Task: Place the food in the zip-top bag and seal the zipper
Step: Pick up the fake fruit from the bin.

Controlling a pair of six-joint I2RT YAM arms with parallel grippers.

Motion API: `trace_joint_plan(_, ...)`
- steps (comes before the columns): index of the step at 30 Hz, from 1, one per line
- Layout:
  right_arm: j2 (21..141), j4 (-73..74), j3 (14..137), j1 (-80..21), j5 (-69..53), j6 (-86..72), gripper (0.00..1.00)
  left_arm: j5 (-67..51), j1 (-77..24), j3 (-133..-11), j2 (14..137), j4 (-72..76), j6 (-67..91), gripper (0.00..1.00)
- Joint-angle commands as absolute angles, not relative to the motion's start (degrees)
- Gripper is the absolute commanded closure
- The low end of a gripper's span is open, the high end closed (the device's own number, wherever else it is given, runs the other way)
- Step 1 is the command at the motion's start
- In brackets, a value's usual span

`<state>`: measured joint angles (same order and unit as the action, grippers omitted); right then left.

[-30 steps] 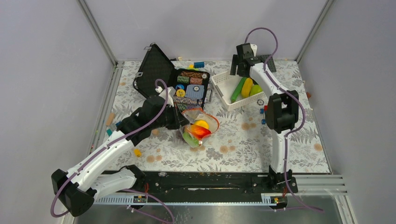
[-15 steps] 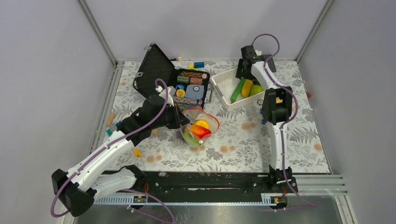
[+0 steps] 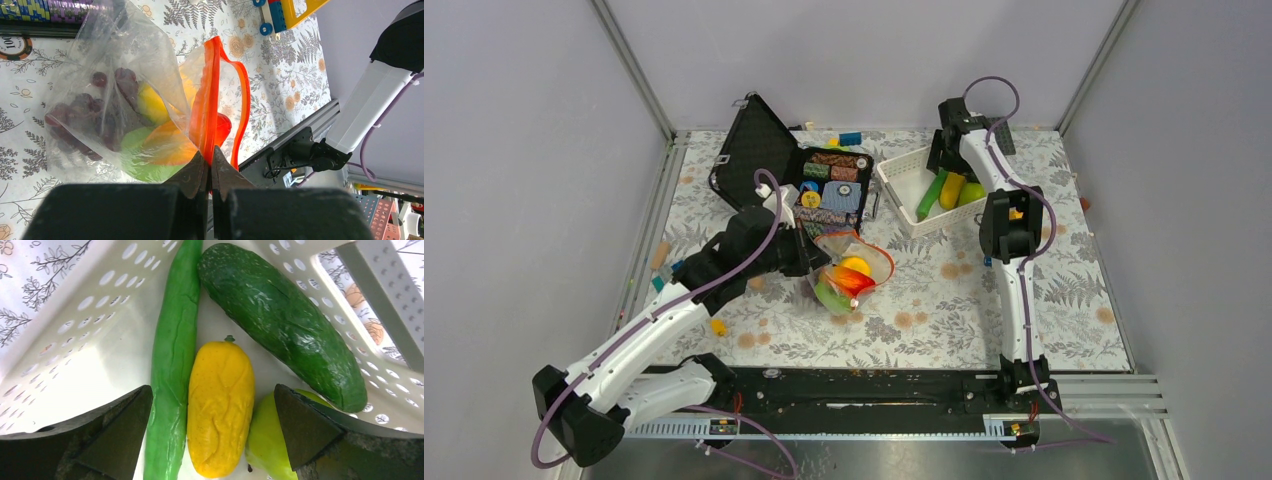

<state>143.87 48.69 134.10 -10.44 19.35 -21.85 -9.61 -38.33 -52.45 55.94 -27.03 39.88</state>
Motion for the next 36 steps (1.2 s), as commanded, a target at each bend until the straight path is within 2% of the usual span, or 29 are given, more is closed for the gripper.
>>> trace_joint_plan(1, 146.3, 51.6, 138.5, -9.9, 13.9, -20.6, 0.0, -10.4, -38.1, -52.3, 54.4, -22.9, 38.8, 1.0)
trace_joint_plan(5, 147.9, 53.3, 139.7, -9.9, 13.7, -20.8, 0.01, -10.6, -38.1, -52.4, 54.5, -23.0, 38.6, 1.0)
trace_joint_plan(7, 148.0, 53.3, 139.5, -9.9, 13.2, -20.8, 0.12, -10.5, -38.0, -52.4, 54.5, -22.9, 38.6, 1.0)
trace_joint_plan(8, 148.0, 53.2, 139.3, -9.9, 13.2, -20.8, 0.14, -10.5, -38.1, -52.4, 54.5, -23.0, 38.6, 1.0)
trace_joint_plan(16, 147.5, 51.5, 137.8, -10.0, 9.3, -19.1, 0.18, -10.5, -38.0, -52.6, 54.8, -23.0, 38.5, 1.0)
trace_joint_plan(22, 147.3, 51.3, 137.0, -9.9, 8.5, -18.9, 0.26, -10.5, -38.1, -52.6, 54.9, -23.0, 38.5, 1.0)
trace_joint_plan(25, 147.2, 51.2, 136.7, -9.9, 8.6, -19.1, 0.32, -10.5, -38.0, -52.7, 55.2, -23.0, 38.4, 1.0)
trace_joint_plan(31, 144.9, 49.3, 133.9, -10.0, 9.1, -19.5, 0.54, -10.7, -38.0, -52.8, 55.3, -23.1, 38.6, 1.0)
trace_joint_plan(36, 141.1, 46.5, 130.4, -10.0, 9.1, -20.7, 0.62, -10.9, -38.1, -52.8, 54.9, -23.1, 38.7, 1.0)
